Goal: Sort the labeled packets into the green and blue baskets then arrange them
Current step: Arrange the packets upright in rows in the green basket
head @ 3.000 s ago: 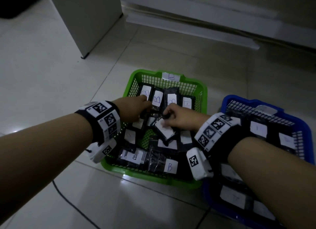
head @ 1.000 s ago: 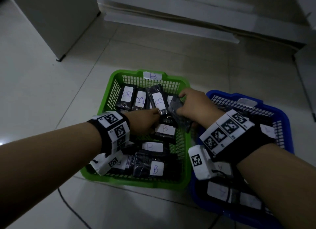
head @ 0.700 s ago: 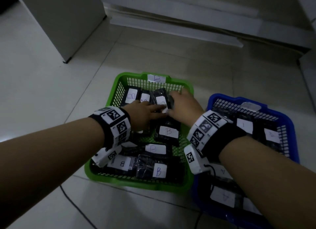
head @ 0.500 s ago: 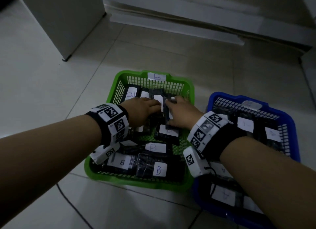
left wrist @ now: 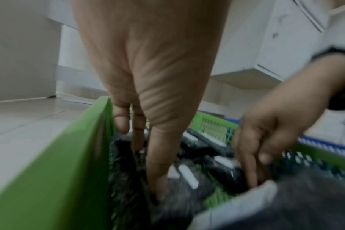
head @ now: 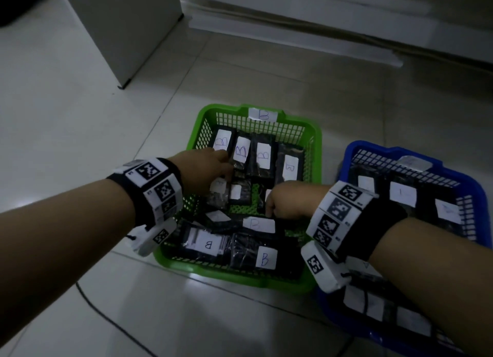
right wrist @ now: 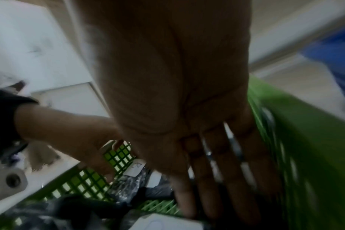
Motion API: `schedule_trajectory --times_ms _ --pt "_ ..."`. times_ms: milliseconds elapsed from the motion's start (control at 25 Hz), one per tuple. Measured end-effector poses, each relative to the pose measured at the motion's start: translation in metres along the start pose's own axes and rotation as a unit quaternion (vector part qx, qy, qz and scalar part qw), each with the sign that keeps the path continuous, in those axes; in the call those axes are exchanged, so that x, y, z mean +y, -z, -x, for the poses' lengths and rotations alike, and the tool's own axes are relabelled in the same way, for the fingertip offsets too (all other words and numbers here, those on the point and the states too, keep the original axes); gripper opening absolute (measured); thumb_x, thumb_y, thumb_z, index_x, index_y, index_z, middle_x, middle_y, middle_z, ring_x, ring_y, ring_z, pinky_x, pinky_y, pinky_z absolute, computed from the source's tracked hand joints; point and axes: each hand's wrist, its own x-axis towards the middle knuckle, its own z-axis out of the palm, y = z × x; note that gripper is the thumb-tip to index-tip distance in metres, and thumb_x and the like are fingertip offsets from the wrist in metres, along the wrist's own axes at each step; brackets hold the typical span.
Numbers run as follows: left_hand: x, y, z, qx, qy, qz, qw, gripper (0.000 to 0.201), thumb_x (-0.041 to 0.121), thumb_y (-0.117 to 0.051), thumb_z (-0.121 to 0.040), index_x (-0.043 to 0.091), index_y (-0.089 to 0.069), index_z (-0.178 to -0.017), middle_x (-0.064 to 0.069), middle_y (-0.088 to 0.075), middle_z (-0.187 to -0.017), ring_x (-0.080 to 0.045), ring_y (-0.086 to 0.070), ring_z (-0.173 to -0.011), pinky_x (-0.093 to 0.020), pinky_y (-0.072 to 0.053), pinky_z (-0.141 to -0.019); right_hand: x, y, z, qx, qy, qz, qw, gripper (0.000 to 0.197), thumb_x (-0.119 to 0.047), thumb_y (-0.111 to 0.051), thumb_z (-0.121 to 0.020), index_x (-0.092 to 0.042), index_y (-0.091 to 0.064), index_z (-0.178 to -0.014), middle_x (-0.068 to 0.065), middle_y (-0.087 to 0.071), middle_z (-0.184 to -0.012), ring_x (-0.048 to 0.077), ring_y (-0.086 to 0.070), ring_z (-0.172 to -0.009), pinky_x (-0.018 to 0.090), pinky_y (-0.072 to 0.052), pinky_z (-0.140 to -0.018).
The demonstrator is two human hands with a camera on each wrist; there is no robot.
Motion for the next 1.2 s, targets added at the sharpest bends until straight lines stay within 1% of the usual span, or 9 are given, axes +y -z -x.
schedule_trajectory --times_ms 160,280,360,520,720,880,960,1080,1200 --pt "0.007 -0.012 0.001 0.002 0.014 -0.063 0.998 0.076 0.028 -0.066 -0.081 0.025 -0.023 -0.143 -0.01 -0.035 -0.137 -0.029 -0.047 -0.118 -0.043 -0.049 -0.092 -0.014 -0.007 -0.01 0.023 0.028 0.071 0.997 0.034 -0.017 -0.052 -0.092 -0.001 -0.061 -0.121 0.015 -0.065 -0.115 0.029 -0.062 -0.106 0.034 -0.053 -0.078" --pt "0.011 -0.007 0.005 0.018 0.031 -0.099 0.994 0.06 0.023 -0.059 -0.085 0.026 -0.035 -0.139 -0.011 -0.027 -0.141 -0.028 -0.036 -0.124 -0.041 -0.043 -0.097 -0.027 -0.014 -0.014 -0.005 0.04 0.097 0.994 0.034 -0.017 -0.049 -0.094 0.005 -0.06 -0.118 0.018 -0.065 -0.106 0.03 -0.062 -0.101 0.028 -0.042 -0.055" --pt "0.012 -0.002 0.006 0.037 0.036 -0.101 0.994 0.05 0.027 -0.059 -0.085 0.027 -0.044 -0.132 -0.005 -0.03 -0.14 -0.026 -0.035 -0.124 -0.04 -0.04 -0.097 -0.03 -0.015 -0.016 0.016 0.039 0.099 0.994 0.033 -0.017 -0.053 -0.093 0.006 -0.061 -0.116 0.02 -0.064 -0.115 0.031 -0.062 -0.104 0.031 -0.044 -0.06" --pt "-0.001 0.012 0.006 0.058 0.057 -0.034 0.996 0.026 0.035 -0.052 -0.09 0.031 -0.052 -0.116 0.006 -0.055 -0.121 -0.022 -0.044 -0.116 -0.04 -0.038 -0.094 -0.027 -0.005 -0.009 0.075 0.001 0.046 0.996 0.026 -0.018 -0.062 -0.086 -0.003 -0.064 -0.108 0.011 -0.052 -0.095 0.022 -0.054 -0.078 0.024 -0.036 -0.049" --pt "-0.005 0.015 -0.002 0.045 0.074 0.002 0.996 0.025 0.029 -0.049 -0.091 0.032 -0.052 -0.115 0.004 -0.06 -0.115 -0.021 -0.052 -0.111 -0.039 -0.036 -0.094 -0.022 -0.004 -0.004 0.089 0.004 -0.018 0.996 0.037 -0.023 -0.067 -0.084 -0.005 -0.058 -0.115 0.009 -0.063 -0.106 0.026 -0.061 -0.097 0.028 -0.046 -0.069" --pt "0.003 0.006 -0.001 0.048 0.005 -0.01 0.999 0.034 0.027 -0.058 -0.087 0.027 -0.053 -0.121 0.001 -0.048 -0.124 -0.021 -0.05 -0.111 -0.038 -0.047 -0.091 -0.022 -0.012 -0.004 0.062 0.01 0.009 0.998 0.036 -0.037 -0.066 -0.084 -0.002 -0.062 -0.095 0.004 -0.061 -0.083 0.024 -0.057 -0.084 0.028 -0.046 -0.07" --pt "0.008 0.003 0.001 -0.018 -0.035 -0.029 0.999 0.03 0.029 -0.055 -0.09 0.029 -0.058 -0.12 0.003 -0.046 -0.13 -0.02 -0.049 -0.116 -0.038 -0.048 -0.092 -0.02 -0.012 -0.002 0.066 0.004 -0.006 0.998 0.037 -0.034 -0.062 -0.087 -0.003 -0.063 -0.107 0.008 -0.066 -0.102 0.025 -0.06 -0.092 0.029 -0.047 -0.074" --pt "0.015 0.01 0.006 -0.084 -0.015 0.006 0.996 0.038 0.046 -0.045 -0.094 0.022 -0.06 -0.118 -0.001 -0.049 -0.129 -0.02 -0.049 -0.117 -0.034 -0.044 -0.095 -0.015 0.001 0.005 0.084 -0.001 -0.025 0.996 0.034 -0.022 -0.051 -0.095 -0.005 -0.055 -0.124 0.012 -0.061 -0.12 0.027 -0.059 -0.107 0.03 -0.048 -0.081" --pt "0.029 0.015 0.016 -0.132 -0.006 0.068 0.989 0.06 0.067 -0.042 -0.085 0.019 -0.057 -0.119 -0.004 -0.05 -0.125 -0.022 -0.051 -0.114 -0.031 -0.042 -0.092 -0.009 0.008 0.01 0.085 -0.003 -0.029 0.996 0.039 -0.021 -0.057 -0.092 -0.01 -0.046 -0.128 0.01 -0.058 -0.12 0.026 -0.055 -0.1 0.027 -0.039 -0.065"
